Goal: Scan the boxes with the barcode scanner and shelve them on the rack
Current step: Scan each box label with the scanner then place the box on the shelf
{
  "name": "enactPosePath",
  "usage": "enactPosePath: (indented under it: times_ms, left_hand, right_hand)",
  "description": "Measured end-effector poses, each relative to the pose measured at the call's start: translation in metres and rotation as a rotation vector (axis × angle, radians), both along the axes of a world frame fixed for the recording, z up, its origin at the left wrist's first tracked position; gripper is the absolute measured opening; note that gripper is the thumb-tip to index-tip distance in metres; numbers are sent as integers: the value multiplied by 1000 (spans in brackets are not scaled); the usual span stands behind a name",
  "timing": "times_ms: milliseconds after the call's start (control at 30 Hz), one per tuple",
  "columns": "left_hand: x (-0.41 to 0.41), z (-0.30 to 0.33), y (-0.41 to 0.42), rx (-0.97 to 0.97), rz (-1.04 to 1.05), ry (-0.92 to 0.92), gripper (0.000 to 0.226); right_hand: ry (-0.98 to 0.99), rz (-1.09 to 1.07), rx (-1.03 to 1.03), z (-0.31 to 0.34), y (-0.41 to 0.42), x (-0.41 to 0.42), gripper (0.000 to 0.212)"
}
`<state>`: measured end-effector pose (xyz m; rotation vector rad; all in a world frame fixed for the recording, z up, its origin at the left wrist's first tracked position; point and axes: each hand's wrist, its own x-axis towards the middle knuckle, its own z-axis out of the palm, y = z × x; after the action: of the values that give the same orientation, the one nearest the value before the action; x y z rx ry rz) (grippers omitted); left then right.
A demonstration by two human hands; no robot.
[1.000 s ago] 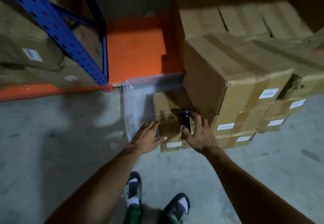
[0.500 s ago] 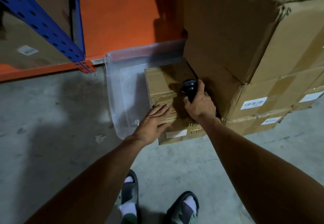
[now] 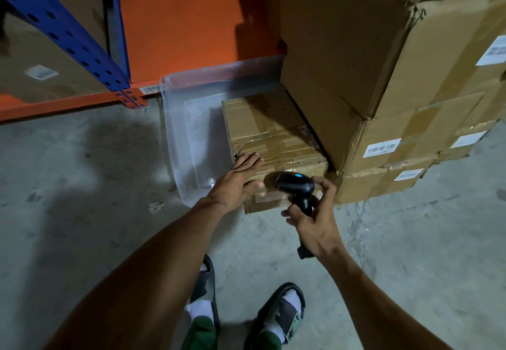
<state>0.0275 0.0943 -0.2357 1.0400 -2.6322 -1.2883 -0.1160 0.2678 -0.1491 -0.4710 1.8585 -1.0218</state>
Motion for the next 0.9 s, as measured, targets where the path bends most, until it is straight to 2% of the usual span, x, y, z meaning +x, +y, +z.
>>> enactPosePath:
  times_ms: [133, 333, 533, 900]
  left_hand:
    - [-1, 1, 2, -18, -6, -4, 60]
    - [-2, -3, 6, -56, -10, -8, 60]
    - [-1, -5, 6, -60, -15, -11, 60]
    - [-1, -9, 5, -25, 8, -72, 61]
  right_hand:
    - [86, 5, 91, -9, 20, 24, 70]
    - [219, 8, 75, -15, 27, 43, 61]
    - [221, -38, 62, -17, 22, 49, 50]
    - [263, 7, 92, -18, 19, 41, 52]
